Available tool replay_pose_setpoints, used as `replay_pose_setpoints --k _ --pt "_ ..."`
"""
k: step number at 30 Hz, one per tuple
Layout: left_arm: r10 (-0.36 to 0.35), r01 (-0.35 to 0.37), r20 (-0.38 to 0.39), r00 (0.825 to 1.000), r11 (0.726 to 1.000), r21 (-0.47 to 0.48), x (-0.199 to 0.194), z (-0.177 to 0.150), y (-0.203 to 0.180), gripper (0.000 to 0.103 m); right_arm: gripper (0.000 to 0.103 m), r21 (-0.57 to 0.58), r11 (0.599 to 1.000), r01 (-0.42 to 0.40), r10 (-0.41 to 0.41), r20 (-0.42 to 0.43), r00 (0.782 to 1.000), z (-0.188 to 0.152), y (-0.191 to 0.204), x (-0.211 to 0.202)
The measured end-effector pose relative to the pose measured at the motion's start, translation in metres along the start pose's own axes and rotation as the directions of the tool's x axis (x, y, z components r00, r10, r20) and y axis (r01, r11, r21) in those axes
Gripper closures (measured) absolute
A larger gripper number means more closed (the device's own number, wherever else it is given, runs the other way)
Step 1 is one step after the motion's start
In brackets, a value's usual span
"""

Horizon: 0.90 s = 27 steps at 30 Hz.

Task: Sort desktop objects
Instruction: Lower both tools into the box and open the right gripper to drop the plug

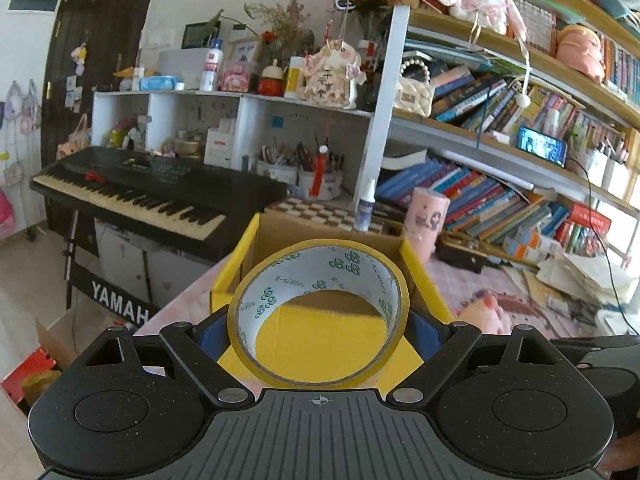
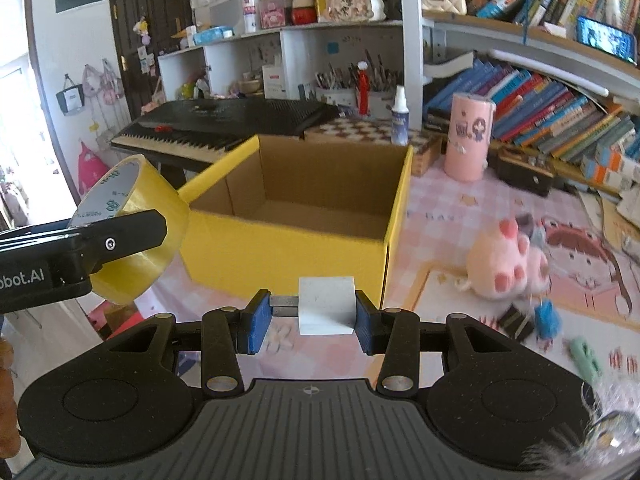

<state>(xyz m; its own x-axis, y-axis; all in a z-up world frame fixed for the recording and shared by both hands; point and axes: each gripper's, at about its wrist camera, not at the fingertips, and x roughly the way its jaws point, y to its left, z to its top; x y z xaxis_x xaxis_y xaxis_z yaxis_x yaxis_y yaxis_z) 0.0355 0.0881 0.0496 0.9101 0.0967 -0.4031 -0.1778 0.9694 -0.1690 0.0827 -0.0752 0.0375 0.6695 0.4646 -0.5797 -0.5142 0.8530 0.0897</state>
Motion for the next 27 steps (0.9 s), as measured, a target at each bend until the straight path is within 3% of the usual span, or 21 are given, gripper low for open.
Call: replay_pose_setpoints --k 14,27 --pt "0.051 -0.051 0.021 0.998 0.999 -0.012 0.066 0.03 -0.029 0.013 0.063 -0.067 0.997 -0.037 0.039 0.032 0.999 0.059 -0.054 0.049" --pt "0.11 -0.111 -0.049 0.993 0.994 -0.002 0.119 0.036 -0.036 0.013 0.063 -0.191 0.977 -0.094 0.096 -0.003 0.995 0.089 -0.076 0.107"
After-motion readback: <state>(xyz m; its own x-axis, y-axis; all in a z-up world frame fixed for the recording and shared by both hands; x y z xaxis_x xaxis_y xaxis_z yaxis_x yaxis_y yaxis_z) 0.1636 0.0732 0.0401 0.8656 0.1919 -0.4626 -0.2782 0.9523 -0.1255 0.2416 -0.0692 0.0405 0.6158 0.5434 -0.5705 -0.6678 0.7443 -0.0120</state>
